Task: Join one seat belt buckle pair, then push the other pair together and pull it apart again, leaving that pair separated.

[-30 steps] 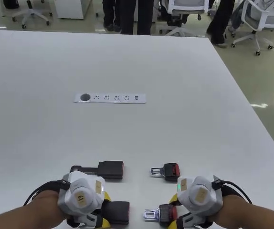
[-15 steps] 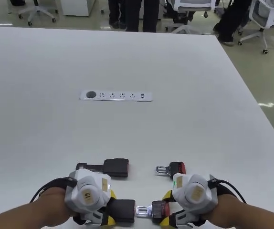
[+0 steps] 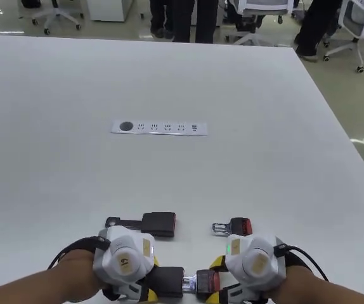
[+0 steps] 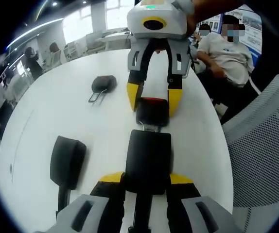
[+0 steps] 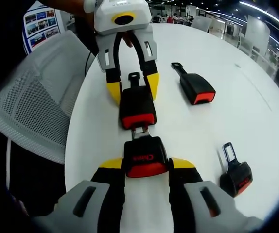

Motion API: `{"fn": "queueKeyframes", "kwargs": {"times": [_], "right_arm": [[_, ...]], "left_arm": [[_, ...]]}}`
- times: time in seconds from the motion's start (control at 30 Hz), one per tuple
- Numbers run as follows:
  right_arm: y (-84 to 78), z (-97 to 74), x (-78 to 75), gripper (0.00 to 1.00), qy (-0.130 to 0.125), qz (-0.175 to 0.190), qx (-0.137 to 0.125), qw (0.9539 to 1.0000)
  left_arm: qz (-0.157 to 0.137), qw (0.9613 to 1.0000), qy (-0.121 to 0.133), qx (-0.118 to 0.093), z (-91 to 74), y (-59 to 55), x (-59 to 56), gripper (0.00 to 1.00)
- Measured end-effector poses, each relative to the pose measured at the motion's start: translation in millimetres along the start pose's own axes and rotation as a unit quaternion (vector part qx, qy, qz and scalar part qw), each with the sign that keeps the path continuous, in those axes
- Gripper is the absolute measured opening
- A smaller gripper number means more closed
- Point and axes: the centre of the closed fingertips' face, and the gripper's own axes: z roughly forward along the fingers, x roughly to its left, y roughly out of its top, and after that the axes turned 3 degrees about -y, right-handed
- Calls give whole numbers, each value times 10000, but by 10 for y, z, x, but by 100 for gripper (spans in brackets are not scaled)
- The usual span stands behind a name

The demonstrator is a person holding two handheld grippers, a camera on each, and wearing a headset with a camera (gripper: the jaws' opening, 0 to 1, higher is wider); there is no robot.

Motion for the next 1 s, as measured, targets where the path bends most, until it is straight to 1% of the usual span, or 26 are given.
{"fn": "queueKeyframes", "kwargs": {"times": [0.07, 0.13, 0.27, 0.37, 0.47, 0.57, 0.6, 0.7, 0.77, 0.83, 0.87, 0.93, 0.97, 1.0], "right_arm": [[4, 4, -5, 32, -37, 16, -7, 10000], [4, 8, -9, 32, -48, 21, 10, 10000], [11, 18, -8, 32, -25, -26, 26, 10000], [30, 35, -12, 32, -1, -18, -12, 10000], [41, 32, -7, 32, 3, -32, -10, 10000], [102, 89, -11, 31, 7, 28, -89, 10000], [138, 114, 30, 31, 5, 28, -111, 9999], [153, 124, 28, 31, -15, 8, -70, 10000], [148, 114, 35, 31, 0, 10, -92, 10000], [182, 135, 40, 31, 3, -5, -107, 9999], [194, 129, 19, 31, -53, -50, -67, 10000], [183, 125, 40, 31, -16, -22, -43, 10000], [194, 137, 40, 31, -12, -17, -104, 9999], [193, 133, 43, 31, -11, -9, -101, 9999]], "left_arm": [[-37, 10000, 5, 2, -16, 26, -20, 33], [-28, 10000, 3, 11, -1, 1, -2, 33], [44, 10000, -35, 26, -17, 26, -16, 33], [40, 10000, -42, 2, -3, 4, -4, 33], [54, 10000, -45, 9, -10, 6, -4, 33], [65, 10000, -46, 14, -12, 17, -14, 33], [68, 10000, -46, 20, -18, 28, -20, 33], [65, 10000, -50, 34, -29, 47, -29, 33], [71, 10000, -52, 25, -8, 13, -10, 33], [81, 9999, -59, 9, -11, 13, -7, 32], [55, 9999, -98, -19, -16, 3, -19, 32], [103, 9999, -122, 15, -20, 6, -23, 32], [149, 9998, -146, 58, -30, 10, -26, 32], [131, 9998, -142, 58, -32, 11, -27, 32]]}}
